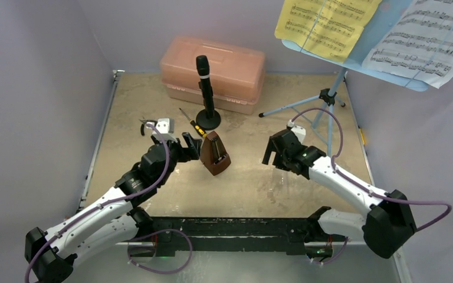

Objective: Pack up the instrument practice props
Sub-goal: Pick up the cover of the metronome from the center of the board.

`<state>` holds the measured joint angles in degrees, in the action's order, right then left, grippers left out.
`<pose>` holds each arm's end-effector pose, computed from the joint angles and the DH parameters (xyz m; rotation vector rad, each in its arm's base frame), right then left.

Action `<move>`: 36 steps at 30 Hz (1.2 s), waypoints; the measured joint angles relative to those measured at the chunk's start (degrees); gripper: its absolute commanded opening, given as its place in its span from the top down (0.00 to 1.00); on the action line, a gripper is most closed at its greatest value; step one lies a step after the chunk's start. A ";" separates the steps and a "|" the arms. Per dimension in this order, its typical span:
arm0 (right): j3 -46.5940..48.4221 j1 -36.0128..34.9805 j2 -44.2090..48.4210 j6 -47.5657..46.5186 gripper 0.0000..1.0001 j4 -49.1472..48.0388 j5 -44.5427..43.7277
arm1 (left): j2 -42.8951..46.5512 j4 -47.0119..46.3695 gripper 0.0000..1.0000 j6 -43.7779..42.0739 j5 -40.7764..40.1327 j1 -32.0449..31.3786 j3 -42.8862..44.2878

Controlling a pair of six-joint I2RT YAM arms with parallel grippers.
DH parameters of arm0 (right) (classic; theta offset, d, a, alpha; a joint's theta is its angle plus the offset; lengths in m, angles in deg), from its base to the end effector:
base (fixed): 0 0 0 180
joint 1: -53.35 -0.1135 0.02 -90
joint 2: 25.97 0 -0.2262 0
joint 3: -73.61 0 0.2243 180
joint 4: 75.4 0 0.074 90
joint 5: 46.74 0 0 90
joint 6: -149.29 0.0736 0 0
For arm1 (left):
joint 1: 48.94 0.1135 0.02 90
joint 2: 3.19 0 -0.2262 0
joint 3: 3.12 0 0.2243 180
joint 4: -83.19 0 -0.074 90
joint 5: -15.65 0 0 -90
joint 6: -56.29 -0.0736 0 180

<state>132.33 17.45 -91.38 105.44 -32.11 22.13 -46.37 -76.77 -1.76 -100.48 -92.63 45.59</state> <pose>0.2103 0.1195 0.1838 0.3726 2.3496 0.2334 0.1771 -0.1243 0.2548 -0.1376 1.8236 -0.5245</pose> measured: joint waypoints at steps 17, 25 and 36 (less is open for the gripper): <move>6.64 12.24 -21.31 -9.90 0.20 2.14 10.84 | 1.16 1.20 0.19 -0.52 -7.50 -3.37 0.00; 6.67 12.24 -22.71 -11.43 0.26 1.86 13.07 | 1.38 1.25 0.19 -1.07 -8.70 -3.80 0.00; 6.54 11.61 -24.22 -12.98 0.28 1.44 13.25 | 1.60 1.33 0.19 -1.07 -9.60 -4.04 0.00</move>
<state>138.86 29.06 -115.59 92.45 -30.67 35.38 -44.77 -75.44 -2.83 -110.08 -96.67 45.59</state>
